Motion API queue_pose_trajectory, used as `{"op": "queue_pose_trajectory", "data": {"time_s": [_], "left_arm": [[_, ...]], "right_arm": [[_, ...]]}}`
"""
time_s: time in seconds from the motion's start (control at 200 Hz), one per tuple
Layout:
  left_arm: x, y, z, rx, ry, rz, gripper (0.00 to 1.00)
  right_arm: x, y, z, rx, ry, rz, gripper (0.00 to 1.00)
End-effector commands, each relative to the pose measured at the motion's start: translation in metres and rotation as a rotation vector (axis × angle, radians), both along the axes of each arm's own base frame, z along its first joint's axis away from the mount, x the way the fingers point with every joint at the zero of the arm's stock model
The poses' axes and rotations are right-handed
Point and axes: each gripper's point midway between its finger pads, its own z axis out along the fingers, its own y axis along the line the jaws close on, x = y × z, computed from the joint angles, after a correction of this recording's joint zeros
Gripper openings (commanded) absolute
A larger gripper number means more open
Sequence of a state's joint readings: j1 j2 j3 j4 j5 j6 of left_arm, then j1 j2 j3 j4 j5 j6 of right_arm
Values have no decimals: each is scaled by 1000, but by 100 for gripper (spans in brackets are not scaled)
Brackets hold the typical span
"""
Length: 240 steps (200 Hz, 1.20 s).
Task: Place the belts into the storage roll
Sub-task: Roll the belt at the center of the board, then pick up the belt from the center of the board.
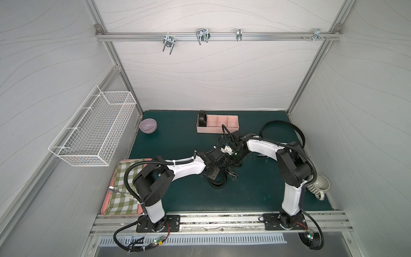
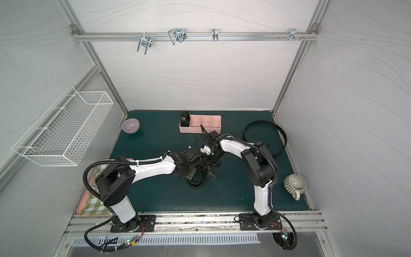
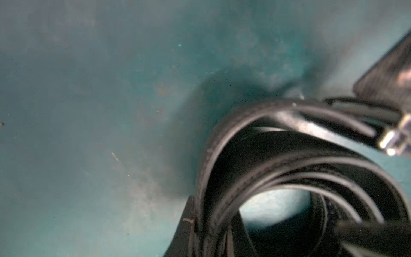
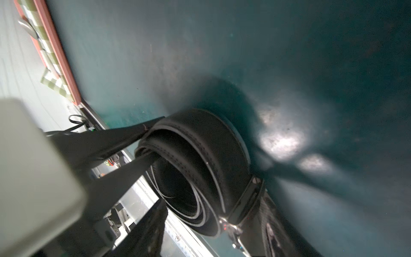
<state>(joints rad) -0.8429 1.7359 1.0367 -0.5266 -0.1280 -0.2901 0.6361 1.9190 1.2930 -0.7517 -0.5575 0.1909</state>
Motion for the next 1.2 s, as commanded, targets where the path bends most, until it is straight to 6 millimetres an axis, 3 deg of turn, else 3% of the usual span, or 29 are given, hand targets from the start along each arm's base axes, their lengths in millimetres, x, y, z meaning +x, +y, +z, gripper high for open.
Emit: {"op": "queue_pose_trajectory", "data": {"time_s": [0.0, 0.195, 0.45, 0.68, 0.885, 0.97, 1.095, 1.195], "left_arm": [[12, -12, 8, -39, -27, 20, 3], [14, -10, 8, -37, -30, 58, 3], [16, -5, 7, -44, -36, 135, 3], [15, -13, 18, -134, -45, 163, 5], [17, -21, 47, -247, -98, 175, 29], [17, -18, 67, -292, -145, 188, 47], [14, -3, 103, -367, -235, 220, 74], [7, 16, 123, -401, -292, 259, 80]], "right_arm": [[-11, 7, -7, -21, 13, 49, 67], [-18, 17, -15, -78, -30, 86, 62], [-17, 11, -22, -152, -76, 54, 39], [-25, 12, -29, -165, -68, 36, 22], [-26, 10, -28, -196, -110, 34, 13], [-24, 9, -25, -198, -126, 28, 11], [-21, 8, -21, -196, -144, 24, 10], [-19, 8, -19, -193, -155, 23, 9]]}}
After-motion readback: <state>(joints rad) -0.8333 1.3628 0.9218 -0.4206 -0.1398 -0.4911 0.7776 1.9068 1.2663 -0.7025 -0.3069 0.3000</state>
